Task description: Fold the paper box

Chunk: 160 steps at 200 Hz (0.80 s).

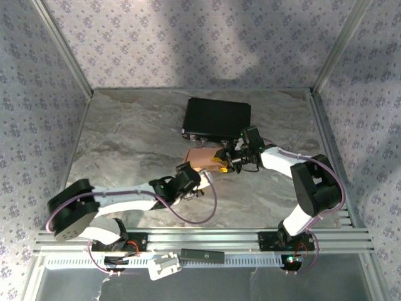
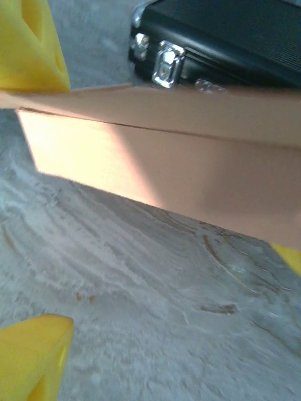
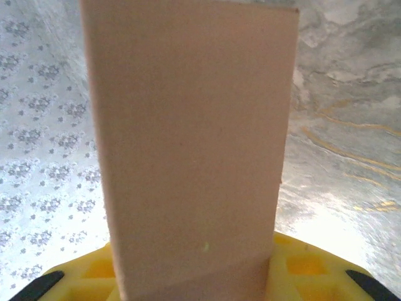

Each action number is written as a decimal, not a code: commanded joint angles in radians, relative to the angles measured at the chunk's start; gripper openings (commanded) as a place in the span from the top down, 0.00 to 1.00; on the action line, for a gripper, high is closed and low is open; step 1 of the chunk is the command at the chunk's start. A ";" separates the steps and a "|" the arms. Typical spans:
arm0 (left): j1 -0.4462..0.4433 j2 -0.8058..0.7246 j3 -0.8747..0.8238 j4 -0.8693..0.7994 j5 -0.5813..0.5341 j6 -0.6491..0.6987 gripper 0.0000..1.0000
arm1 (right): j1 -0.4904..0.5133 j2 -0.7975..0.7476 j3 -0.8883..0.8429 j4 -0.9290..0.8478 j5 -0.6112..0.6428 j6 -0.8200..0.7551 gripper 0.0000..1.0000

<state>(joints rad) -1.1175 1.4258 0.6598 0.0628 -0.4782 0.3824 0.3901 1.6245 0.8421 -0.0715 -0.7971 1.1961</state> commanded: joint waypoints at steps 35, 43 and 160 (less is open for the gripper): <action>-0.009 0.134 0.066 0.221 -0.206 0.195 0.15 | -0.026 -0.016 0.016 -0.179 -0.072 -0.048 0.62; -0.009 0.145 0.070 0.227 -0.205 0.200 0.17 | -0.029 -0.015 0.011 -0.174 -0.078 -0.043 0.62; -0.009 0.041 0.209 -0.186 -0.008 0.101 0.57 | -0.074 -0.139 0.097 -0.361 -0.021 -0.180 0.29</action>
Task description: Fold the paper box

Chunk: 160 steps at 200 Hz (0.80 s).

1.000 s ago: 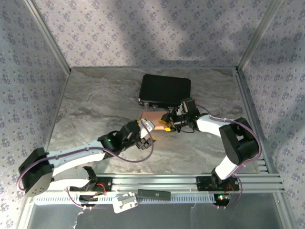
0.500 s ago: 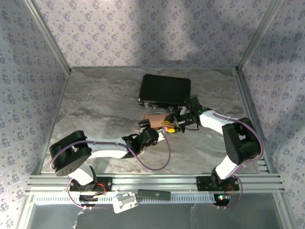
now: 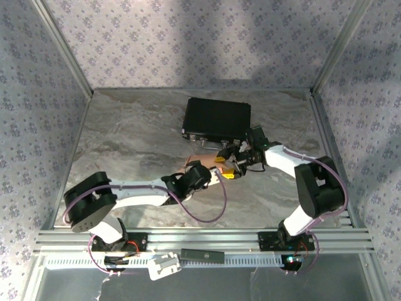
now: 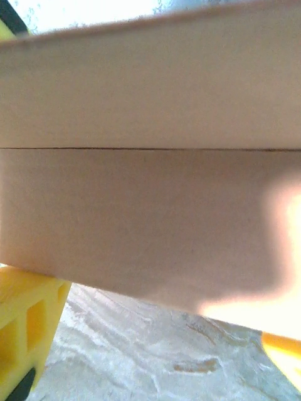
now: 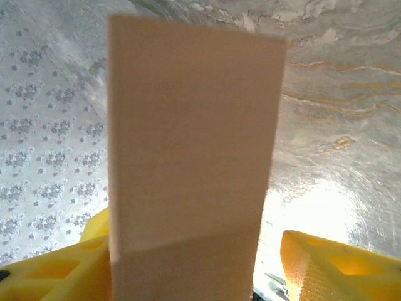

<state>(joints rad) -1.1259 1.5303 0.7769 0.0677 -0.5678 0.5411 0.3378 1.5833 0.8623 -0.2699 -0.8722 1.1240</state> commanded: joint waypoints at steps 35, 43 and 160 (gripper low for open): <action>0.012 -0.078 0.226 -0.497 0.246 -0.126 0.56 | -0.064 -0.209 0.141 -0.298 0.129 -0.243 0.28; 0.018 -0.070 0.258 -0.569 0.286 -0.144 0.56 | -0.074 -0.237 0.145 -0.317 0.158 -0.276 0.29; 0.144 0.049 0.446 -0.981 0.537 -0.184 0.54 | 0.064 -0.499 -0.135 -0.087 0.473 -0.543 0.38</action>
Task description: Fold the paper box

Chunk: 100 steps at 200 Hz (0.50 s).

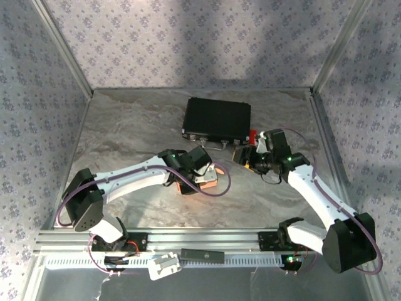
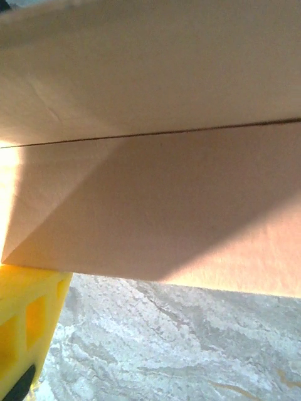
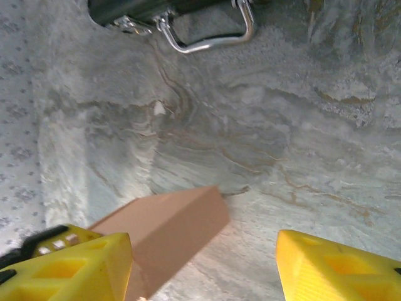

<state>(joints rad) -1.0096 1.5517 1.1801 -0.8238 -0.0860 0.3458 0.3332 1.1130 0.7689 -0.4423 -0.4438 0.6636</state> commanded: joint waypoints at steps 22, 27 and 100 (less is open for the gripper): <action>0.049 0.047 0.051 -0.084 0.075 0.022 0.51 | 0.167 -0.031 -0.054 0.102 0.125 -0.117 0.39; 0.051 0.051 0.052 -0.081 0.075 0.022 0.51 | 0.183 -0.033 -0.056 0.106 0.137 -0.122 0.39; 0.074 -0.010 0.009 -0.010 0.062 0.002 0.46 | 0.289 0.033 -0.051 0.143 0.178 -0.151 0.38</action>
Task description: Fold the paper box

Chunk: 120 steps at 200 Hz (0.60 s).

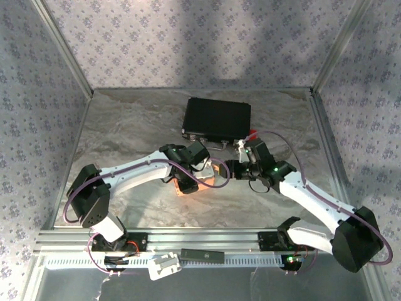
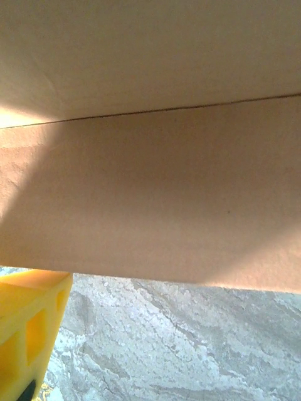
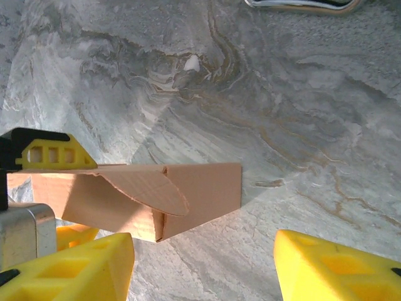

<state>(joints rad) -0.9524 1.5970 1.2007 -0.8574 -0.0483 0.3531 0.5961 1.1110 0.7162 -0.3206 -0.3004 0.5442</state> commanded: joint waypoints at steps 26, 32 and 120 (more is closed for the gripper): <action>0.033 -0.103 -0.037 0.046 0.077 -0.016 0.44 | 0.058 0.082 0.014 0.040 0.050 -0.032 0.38; 0.037 -0.112 -0.045 0.051 0.088 -0.017 0.43 | 0.063 0.089 0.018 0.043 0.052 -0.032 0.38; 0.050 -0.118 -0.089 0.076 0.102 -0.031 0.44 | 0.086 0.161 0.065 0.066 0.086 -0.024 0.38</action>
<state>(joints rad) -0.9096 1.4887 1.1103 -0.7990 0.0273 0.3336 0.6750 1.2633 0.7452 -0.2703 -0.2382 0.5301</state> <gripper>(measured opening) 0.563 0.620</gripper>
